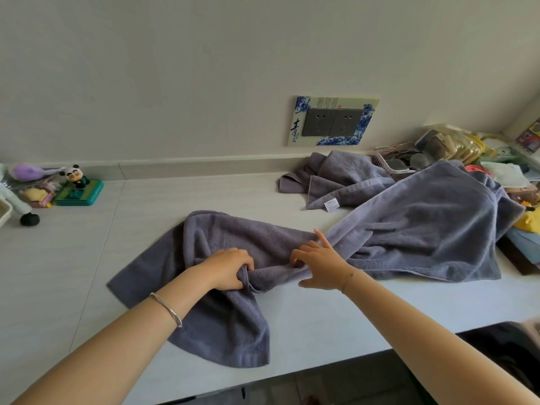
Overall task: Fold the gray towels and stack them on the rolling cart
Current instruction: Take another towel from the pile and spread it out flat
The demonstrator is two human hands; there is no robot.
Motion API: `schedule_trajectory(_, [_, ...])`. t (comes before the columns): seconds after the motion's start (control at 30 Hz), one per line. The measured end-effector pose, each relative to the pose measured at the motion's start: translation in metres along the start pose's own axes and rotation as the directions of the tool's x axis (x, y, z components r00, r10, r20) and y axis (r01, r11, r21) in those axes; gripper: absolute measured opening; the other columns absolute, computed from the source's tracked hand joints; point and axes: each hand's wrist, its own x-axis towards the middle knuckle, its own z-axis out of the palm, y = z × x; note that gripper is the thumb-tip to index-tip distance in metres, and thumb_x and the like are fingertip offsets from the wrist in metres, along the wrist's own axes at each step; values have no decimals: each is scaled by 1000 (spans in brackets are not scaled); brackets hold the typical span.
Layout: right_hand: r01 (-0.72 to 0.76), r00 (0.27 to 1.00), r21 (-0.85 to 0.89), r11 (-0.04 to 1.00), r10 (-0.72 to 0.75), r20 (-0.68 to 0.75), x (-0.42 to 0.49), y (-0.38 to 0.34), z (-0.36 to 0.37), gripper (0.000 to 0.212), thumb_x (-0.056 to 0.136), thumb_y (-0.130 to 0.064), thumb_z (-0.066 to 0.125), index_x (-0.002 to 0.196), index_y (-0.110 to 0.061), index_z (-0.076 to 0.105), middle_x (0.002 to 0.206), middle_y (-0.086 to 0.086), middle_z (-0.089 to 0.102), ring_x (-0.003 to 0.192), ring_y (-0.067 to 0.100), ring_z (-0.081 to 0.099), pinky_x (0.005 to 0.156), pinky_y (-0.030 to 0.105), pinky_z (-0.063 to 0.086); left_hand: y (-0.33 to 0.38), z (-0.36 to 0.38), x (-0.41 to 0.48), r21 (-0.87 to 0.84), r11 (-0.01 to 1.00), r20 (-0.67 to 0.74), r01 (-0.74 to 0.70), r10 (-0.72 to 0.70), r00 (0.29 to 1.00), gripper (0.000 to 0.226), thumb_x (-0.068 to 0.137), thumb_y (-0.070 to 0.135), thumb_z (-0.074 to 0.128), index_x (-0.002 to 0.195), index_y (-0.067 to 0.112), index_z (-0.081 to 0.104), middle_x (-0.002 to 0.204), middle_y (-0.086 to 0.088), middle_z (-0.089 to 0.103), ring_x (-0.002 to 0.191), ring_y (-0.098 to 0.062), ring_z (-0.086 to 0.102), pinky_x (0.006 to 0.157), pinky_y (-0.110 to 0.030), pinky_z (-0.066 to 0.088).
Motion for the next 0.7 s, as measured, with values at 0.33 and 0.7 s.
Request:
schedule_trajectory(0.33, [-170, 985, 323, 931, 169, 32, -51, 4, 25, 28, 90, -41, 59, 107, -20, 62, 95, -7, 54, 94, 15, 53, 98, 29, 34, -10, 10, -12, 80, 994, 99, 71, -78, 992, 35, 75, 47, 70, 98, 27, 53, 109, 8, 52, 105, -14, 53, 82, -31, 39])
schedule_trajectory(0.7, [-177, 983, 610, 773, 107, 150, -11, -72, 14, 59, 78, -54, 68, 125, -22, 52, 120, -2, 59, 106, 16, 55, 94, 32, 46, -27, 15, -40, -118, 988, -50, 97, -103, 993, 95, 70, 54, 75, 146, 33, 21, 139, 8, 45, 128, -14, 43, 108, -34, 33])
